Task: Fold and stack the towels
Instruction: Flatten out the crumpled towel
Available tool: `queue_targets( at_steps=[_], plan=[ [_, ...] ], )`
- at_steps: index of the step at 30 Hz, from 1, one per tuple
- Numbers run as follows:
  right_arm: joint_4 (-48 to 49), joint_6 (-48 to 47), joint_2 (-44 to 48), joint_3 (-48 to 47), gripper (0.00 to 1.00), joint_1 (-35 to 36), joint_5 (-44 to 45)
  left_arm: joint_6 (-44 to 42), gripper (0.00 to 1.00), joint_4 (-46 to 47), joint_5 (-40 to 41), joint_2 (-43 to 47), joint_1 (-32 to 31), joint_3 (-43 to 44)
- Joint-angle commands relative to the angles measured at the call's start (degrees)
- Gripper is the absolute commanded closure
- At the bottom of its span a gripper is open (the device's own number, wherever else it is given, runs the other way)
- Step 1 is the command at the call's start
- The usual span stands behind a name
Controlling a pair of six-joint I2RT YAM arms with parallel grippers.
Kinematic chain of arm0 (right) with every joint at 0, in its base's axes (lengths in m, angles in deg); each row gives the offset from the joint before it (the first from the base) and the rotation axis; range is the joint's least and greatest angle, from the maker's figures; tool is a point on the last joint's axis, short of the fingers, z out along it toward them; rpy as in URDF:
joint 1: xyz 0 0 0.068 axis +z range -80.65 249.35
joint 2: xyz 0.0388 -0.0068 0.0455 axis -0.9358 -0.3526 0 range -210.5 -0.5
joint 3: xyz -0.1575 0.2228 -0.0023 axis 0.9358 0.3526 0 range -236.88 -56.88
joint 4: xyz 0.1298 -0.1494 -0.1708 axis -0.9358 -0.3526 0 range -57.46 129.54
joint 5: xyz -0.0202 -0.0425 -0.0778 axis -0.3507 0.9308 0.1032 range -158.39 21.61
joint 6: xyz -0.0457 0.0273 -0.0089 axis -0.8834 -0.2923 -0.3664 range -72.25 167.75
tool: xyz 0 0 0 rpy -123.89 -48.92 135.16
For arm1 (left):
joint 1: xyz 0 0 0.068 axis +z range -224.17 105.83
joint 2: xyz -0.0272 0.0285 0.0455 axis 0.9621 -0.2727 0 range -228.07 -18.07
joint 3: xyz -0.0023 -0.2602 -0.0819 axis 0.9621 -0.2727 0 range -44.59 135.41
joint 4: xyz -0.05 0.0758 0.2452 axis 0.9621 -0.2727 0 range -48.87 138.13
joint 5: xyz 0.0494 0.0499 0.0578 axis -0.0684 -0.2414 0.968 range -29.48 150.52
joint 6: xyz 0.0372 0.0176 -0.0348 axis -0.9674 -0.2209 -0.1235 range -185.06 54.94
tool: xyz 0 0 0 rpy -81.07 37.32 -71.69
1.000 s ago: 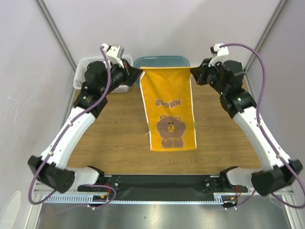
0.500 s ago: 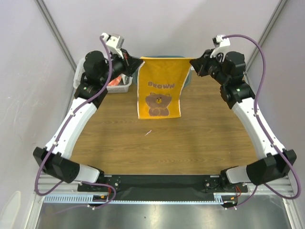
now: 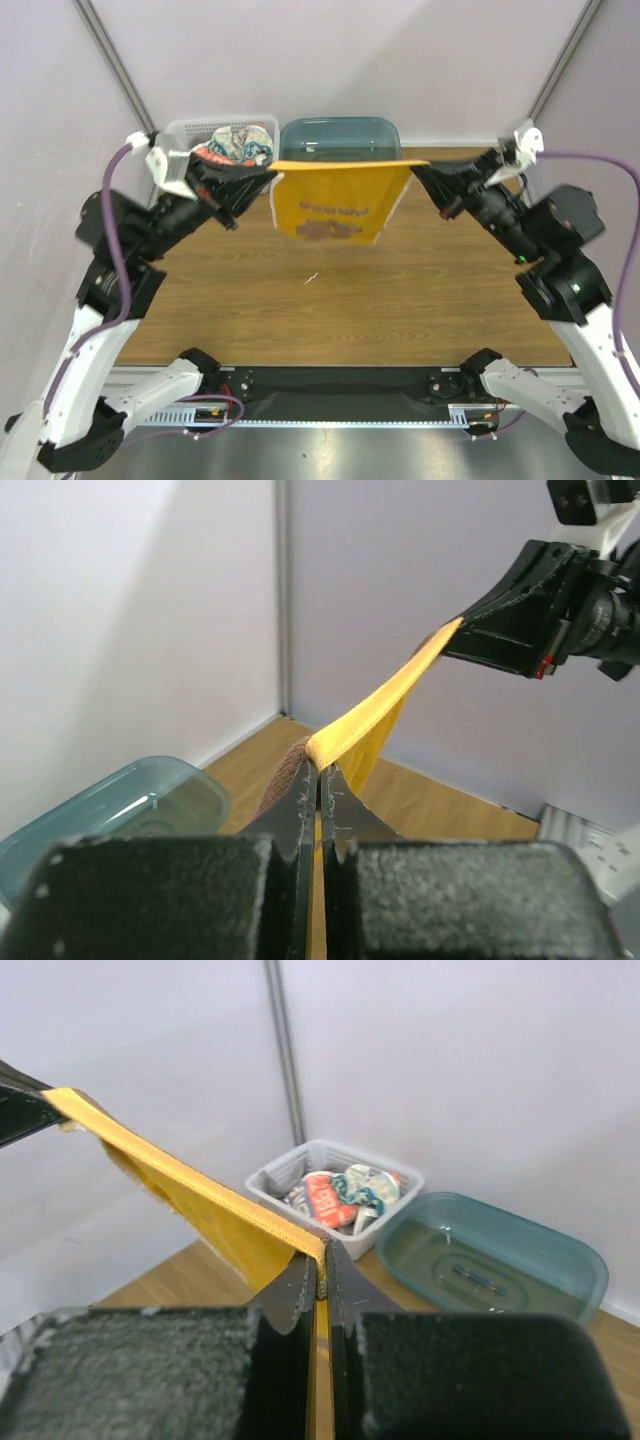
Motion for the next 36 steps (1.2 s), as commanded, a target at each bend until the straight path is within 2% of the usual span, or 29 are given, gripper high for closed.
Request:
queue_targets(
  at_steps=[1,8,15,17,18,19,20,22,24,26,28,29,30,34,35,36],
  plan=[
    [-4.38,-2.44,4.64,0.31,1.00,1.92,10.95,-1.43,1.00,-2.60,7.36,5.48,-1.04,-0.57],
    [-7.82,-2.09,7.47,-1.19,1.00,4.57,10.87,1.03,1.00,-5.77,10.33,10.06,-1.22,-1.10],
    [-8.97,-1.83,2.82,-0.31,1.00,4.48,17.45,1.21,1.00,-3.41,13.76,3.75,-1.13,-2.94],
    [-8.79,-1.65,0.10,0.39,1.00,4.57,18.95,1.64,1.00,-0.87,12.64,1.89,-1.13,-5.73],
    [-7.92,-1.83,-0.70,1.61,1.00,4.48,19.39,1.74,1.00,0.45,8.19,0.40,-1.13,-7.41],
    [-7.21,-1.92,-1.49,2.32,1.00,4.48,20.18,2.35,1.00,5.86,5.53,0.13,-1.22,-9.86],
    [-6.68,-2.00,-3.33,3.20,1.00,4.31,20.54,4.53,1.00,9.65,3.07,0.04,-1.39,-16.41],
    [-4.84,-2.18,-5.27,4.96,1.00,3.25,20.10,6.65,0.92,19.92,0.93,-0.31,-3.31,-22.51],
    [-3.78,-1.57,-8.17,5.31,1.00,0.89,18.35,7.45,0.83,22.86,2.25,-1.54,-5.08,-28.50],
    [-2.90,0.36,-9.75,6.10,1.00,-1.14,13.88,7.97,0.80,24.36,5.23,-4.61,-7.63,-31.92],
    [-1.15,1.07,-12.30,7.42,1.00,-2.81,10.45,9.64,0.68,26.99,7.95,-6.89,-9.56,-36.40],
    [-0.71,1.42,-13.53,7.86,1.00,-3.16,9.82,11.21,0.56,30.66,9.01,-7.51,-10.27,-38.08],
    [0.17,1.60,-15.72,8.12,1.00,-3.34,9.47,12.01,0.49,32.18,10.68,-8.13,-11.84,-39.40],
    [3.33,2.04,-23.02,8.74,1.00,-4.83,5.70,12.64,0.32,37.98,19.29,-13.13,-15.28,-43.02],
    [4.12,2.30,-24.43,8.57,1.00,-5.18,5.08,12.03,0.26,38.78,22.27,-16.10,-15.54,-42.93],
    [5.44,2.48,-27.48,8.22,1.00,-5.54,3.59,11.67,0.24,40.44,22.99,-18.22,-15.81,-42.67]
  ],
)
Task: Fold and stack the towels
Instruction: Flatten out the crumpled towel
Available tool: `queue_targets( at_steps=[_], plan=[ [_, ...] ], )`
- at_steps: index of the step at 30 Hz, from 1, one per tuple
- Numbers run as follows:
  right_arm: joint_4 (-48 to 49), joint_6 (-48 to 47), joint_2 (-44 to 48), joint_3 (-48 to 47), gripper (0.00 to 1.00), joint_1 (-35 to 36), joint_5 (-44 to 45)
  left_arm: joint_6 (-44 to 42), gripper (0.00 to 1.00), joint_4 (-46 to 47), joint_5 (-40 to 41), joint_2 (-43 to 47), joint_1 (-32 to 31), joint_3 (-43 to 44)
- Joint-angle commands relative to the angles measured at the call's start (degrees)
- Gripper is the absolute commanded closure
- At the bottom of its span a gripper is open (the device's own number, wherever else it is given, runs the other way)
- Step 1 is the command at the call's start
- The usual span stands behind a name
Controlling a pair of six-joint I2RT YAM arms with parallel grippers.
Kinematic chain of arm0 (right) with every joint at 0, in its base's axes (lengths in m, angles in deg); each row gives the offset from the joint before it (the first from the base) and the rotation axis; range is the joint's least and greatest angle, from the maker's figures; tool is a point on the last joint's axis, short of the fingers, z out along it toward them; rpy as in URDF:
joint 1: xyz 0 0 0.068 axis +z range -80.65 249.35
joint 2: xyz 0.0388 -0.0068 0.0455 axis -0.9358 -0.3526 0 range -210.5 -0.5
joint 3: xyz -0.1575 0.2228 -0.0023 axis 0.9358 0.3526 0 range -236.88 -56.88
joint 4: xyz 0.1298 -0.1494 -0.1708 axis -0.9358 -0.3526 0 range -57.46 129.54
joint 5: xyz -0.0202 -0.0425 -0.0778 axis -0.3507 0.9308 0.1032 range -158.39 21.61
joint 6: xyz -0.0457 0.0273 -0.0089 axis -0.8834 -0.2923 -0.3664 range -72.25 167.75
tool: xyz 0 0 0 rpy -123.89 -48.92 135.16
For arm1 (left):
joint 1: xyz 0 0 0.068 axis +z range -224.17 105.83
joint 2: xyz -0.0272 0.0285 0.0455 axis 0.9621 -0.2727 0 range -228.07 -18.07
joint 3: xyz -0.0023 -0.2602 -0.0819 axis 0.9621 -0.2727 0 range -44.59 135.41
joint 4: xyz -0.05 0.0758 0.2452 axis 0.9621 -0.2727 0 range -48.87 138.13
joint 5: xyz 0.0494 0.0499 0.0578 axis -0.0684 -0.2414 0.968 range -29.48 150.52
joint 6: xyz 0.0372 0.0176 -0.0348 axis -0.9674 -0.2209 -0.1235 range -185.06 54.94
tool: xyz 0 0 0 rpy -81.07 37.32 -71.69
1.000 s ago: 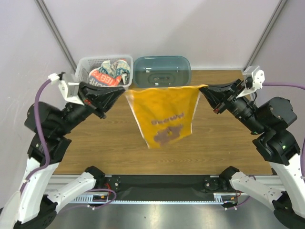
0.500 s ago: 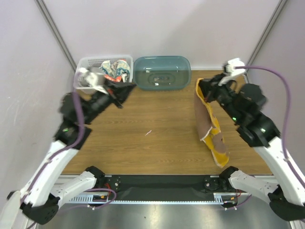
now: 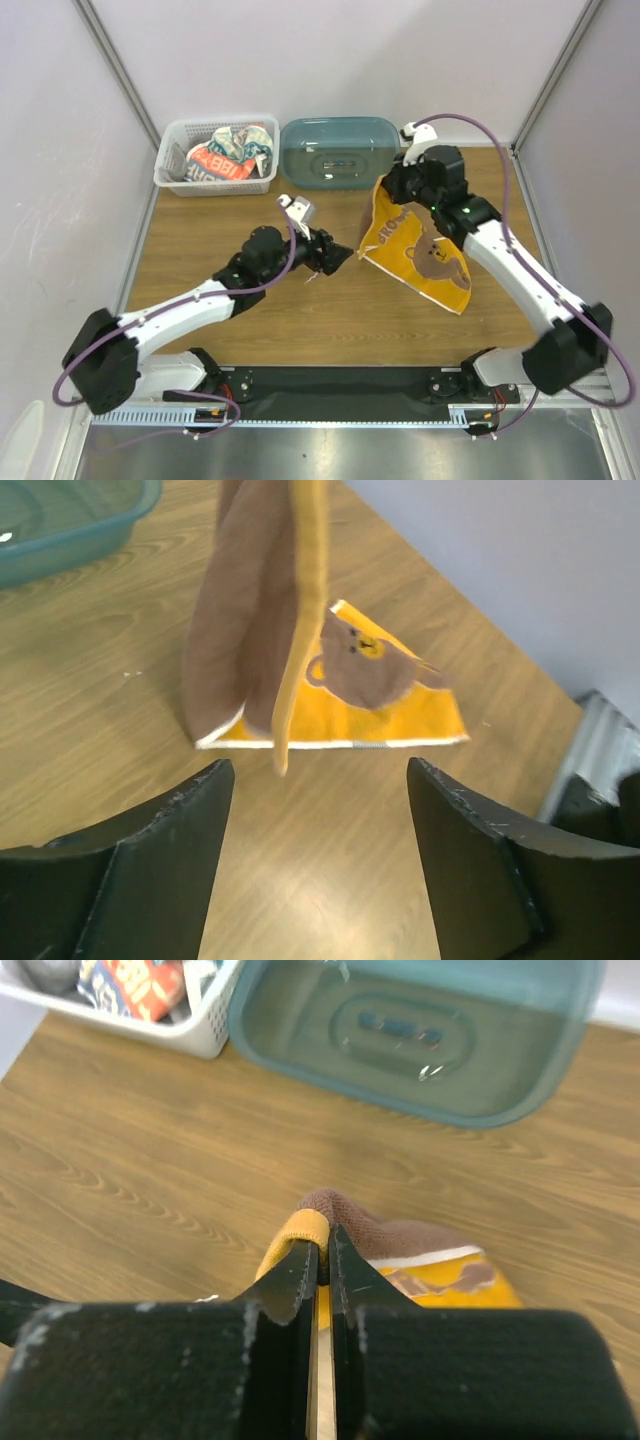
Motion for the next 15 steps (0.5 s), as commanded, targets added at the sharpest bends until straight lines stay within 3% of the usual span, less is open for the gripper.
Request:
queue_targets(
  at_steps=[1,9,15],
  plan=[
    [6.80,1.47,-6.13,-0.85,1.00,-1.47,-5.56,-0.19,0.23,11.53,8.02,-5.93,-1.14,1.06],
    [7.78,0.68,-14.84,-5.95,1.00,-3.32,-10.04,-4.68,0.21,15.14,14.61,-23.24,-0.97,7.31],
    [7.25,-0.20,-17.83,-7.97,1.00,-4.02,-12.33,-1.27,0.20,15.23,12.00,-29.23,3.76,9.77]
  ],
)
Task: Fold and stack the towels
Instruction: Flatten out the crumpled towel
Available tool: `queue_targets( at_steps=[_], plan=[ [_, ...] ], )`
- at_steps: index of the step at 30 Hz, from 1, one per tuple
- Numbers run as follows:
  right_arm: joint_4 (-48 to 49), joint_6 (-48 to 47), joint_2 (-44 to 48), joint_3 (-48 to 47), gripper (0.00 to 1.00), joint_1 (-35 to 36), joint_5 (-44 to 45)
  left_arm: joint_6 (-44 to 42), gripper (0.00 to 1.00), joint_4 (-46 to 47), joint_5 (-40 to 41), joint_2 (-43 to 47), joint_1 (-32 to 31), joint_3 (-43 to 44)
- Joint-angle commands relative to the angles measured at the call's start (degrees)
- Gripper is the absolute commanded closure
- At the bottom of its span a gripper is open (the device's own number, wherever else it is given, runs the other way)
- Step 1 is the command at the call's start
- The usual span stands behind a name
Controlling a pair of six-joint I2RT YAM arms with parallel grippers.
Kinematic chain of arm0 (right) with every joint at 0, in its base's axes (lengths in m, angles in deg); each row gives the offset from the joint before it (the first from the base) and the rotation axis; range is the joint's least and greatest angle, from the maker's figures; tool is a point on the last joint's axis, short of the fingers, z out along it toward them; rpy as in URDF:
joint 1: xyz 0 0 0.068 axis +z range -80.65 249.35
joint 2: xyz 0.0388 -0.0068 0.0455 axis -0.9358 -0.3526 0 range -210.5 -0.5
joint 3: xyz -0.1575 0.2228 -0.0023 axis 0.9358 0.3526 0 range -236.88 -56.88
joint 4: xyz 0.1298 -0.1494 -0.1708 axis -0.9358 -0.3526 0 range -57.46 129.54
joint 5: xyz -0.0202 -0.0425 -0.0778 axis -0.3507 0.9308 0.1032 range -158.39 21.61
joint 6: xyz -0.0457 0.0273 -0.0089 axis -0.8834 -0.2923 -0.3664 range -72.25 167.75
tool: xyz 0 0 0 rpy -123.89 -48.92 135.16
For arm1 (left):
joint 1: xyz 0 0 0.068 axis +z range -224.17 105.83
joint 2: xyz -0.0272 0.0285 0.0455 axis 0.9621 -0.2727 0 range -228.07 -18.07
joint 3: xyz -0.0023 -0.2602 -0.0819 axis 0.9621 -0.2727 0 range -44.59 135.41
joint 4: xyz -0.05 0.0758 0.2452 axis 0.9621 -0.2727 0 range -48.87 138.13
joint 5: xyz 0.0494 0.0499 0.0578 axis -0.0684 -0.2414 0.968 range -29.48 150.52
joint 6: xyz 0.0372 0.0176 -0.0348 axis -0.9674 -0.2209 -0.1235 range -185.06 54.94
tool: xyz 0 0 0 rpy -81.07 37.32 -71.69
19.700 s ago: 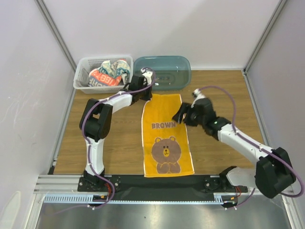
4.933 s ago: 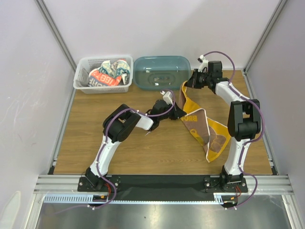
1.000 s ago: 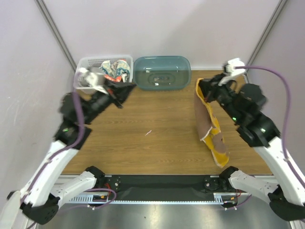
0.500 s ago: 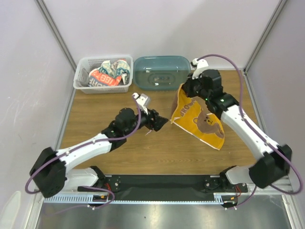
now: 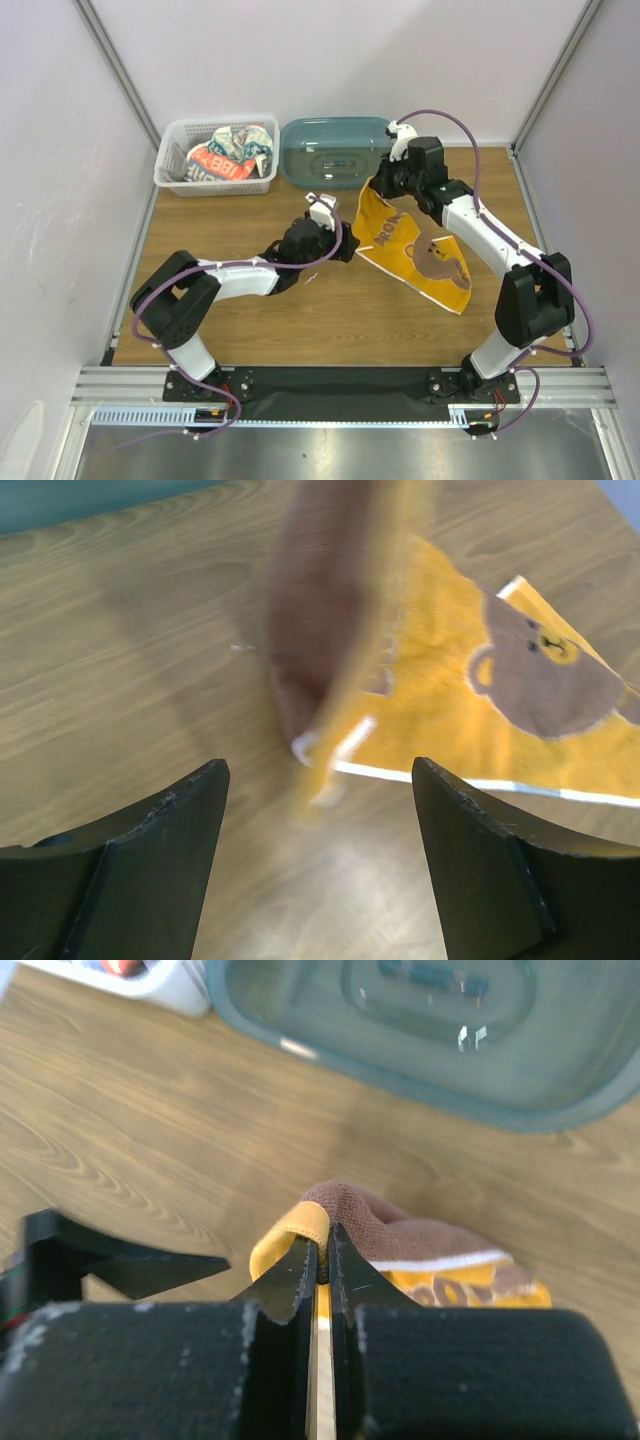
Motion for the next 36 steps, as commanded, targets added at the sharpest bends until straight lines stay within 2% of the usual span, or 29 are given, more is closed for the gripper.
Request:
queue_targets(
  at_steps=[1,6,11,13,27,36],
  plan=[
    [3.14,-1.14,-1.07,-4.41,1.00,-0.29,-2.91,4.02,0.21,4.87,-3.22,-2.63,4.67,2.17],
    [2.08,-1.67,-3.09,-5.82,1.00,-0.38,-3.61,8.87,0.21,14.70,-13.95,-5.80,10.82,-0.03],
    [1.38,-1.84,-4.59,-7.14,1.00,-0.38,-4.14,12.82,0.24,23.14,-22.74,-10.28,11.54,-1.09],
    [1.21,-1.84,-5.37,-7.58,1.00,-0.55,-4.14,14.32,0.25,26.14,-23.45,-11.60,11.54,-1.35],
    [-0.11,-2.02,-7.31,-9.69,1.00,-0.55,-4.84,15.29,0.26,31.85,-24.68,-18.99,11.54,-2.41],
    [-0.90,-2.37,-7.31,-10.31,1.00,-0.55,-4.67,17.48,0.35,37.30,-24.16,-21.89,11.54,-3.55]
  ],
)
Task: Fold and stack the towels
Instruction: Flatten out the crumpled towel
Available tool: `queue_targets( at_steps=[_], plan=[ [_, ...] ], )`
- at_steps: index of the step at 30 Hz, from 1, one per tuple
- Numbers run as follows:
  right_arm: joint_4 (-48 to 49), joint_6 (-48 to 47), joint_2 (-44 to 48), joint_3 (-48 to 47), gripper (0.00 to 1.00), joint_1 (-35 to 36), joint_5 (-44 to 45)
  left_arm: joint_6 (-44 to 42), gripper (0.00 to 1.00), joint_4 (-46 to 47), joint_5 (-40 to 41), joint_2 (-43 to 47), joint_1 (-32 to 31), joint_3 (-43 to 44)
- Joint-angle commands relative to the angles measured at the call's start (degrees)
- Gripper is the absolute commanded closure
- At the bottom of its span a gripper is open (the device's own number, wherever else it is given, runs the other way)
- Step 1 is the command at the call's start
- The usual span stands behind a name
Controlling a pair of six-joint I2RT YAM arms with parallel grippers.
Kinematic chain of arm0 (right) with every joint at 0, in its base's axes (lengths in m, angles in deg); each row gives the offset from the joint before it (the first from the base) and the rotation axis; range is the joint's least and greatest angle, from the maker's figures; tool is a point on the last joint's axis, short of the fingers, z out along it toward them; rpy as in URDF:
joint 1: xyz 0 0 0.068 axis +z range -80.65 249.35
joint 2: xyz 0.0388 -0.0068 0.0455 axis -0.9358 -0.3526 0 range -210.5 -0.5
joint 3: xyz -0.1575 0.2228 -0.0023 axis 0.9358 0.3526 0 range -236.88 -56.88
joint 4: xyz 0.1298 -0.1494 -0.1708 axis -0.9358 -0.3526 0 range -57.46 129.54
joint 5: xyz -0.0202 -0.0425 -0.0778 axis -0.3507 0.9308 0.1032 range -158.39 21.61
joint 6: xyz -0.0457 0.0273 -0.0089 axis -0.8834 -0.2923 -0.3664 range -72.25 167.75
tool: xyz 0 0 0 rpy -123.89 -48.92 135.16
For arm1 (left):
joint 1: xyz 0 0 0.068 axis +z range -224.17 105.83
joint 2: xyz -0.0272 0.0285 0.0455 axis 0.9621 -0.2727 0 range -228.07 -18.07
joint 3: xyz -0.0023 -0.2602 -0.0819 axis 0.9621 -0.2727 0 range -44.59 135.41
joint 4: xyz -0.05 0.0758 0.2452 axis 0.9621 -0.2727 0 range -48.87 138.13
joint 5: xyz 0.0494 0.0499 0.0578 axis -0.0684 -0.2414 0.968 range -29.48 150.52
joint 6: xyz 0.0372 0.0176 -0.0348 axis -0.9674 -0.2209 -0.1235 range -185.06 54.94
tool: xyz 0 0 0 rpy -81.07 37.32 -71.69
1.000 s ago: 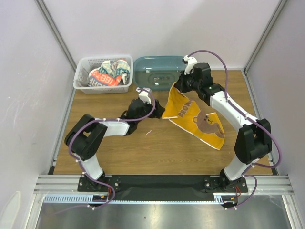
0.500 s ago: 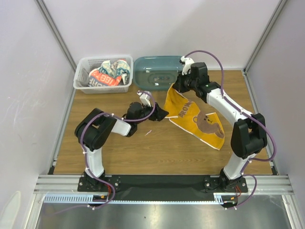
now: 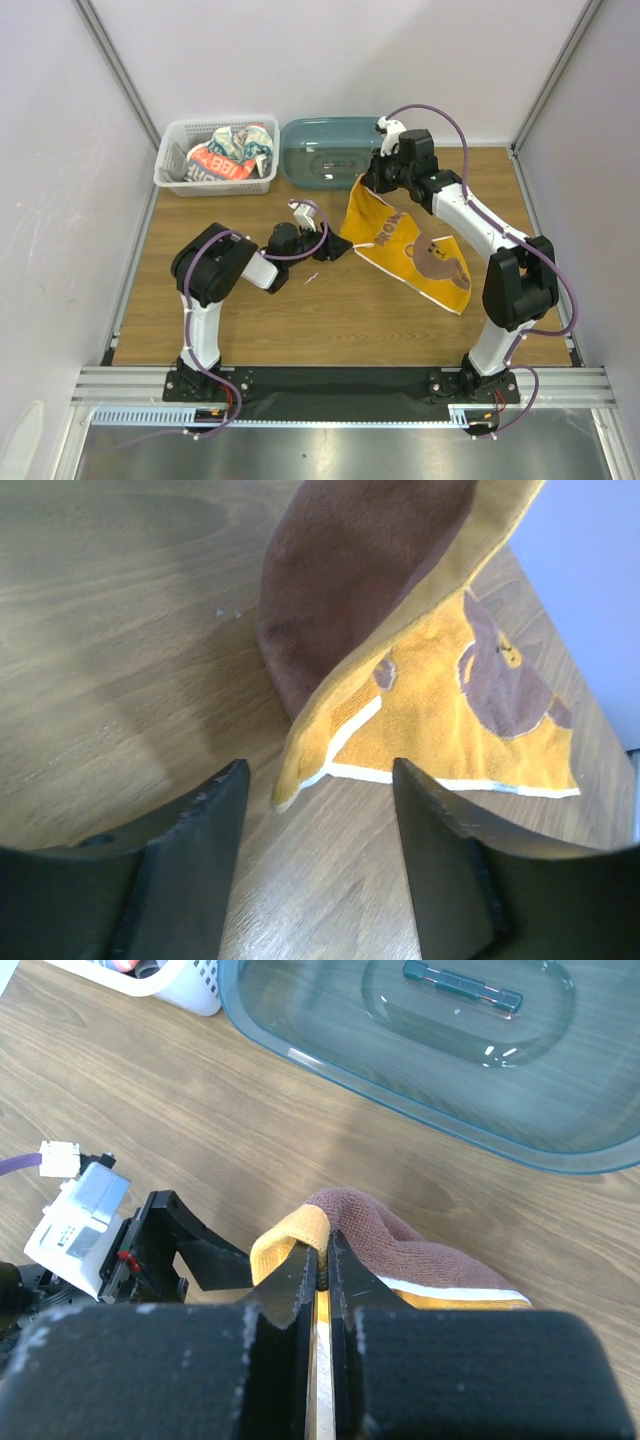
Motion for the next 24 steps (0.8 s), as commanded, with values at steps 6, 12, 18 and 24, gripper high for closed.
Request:
queue_targets(
  at_steps=[6,12,18,24],
  plan=[
    [0.27,-0.82,0.01,-2.96,1.00,-0.09,-0.47,2.06,0.57,8.00,-0.23,-2.14,-0.11,0.28],
    [0.19,-0.91,0.01,-3.31,1.00,-0.09,-0.30,1.54,0.77,6.60,-0.05,-2.23,-0.29,1.07],
    [-0.60,-0.82,0.53,-4.01,1.00,-0.27,0.23,0.40,1.00,2.74,1.00,1.80,-0.38,0.46],
    [-0.61,-1.17,6.93,-2.88,1.00,-0.36,1.46,-8.38,1.00,-19.18,8.72,21.47,-0.90,1.59]
  ],
)
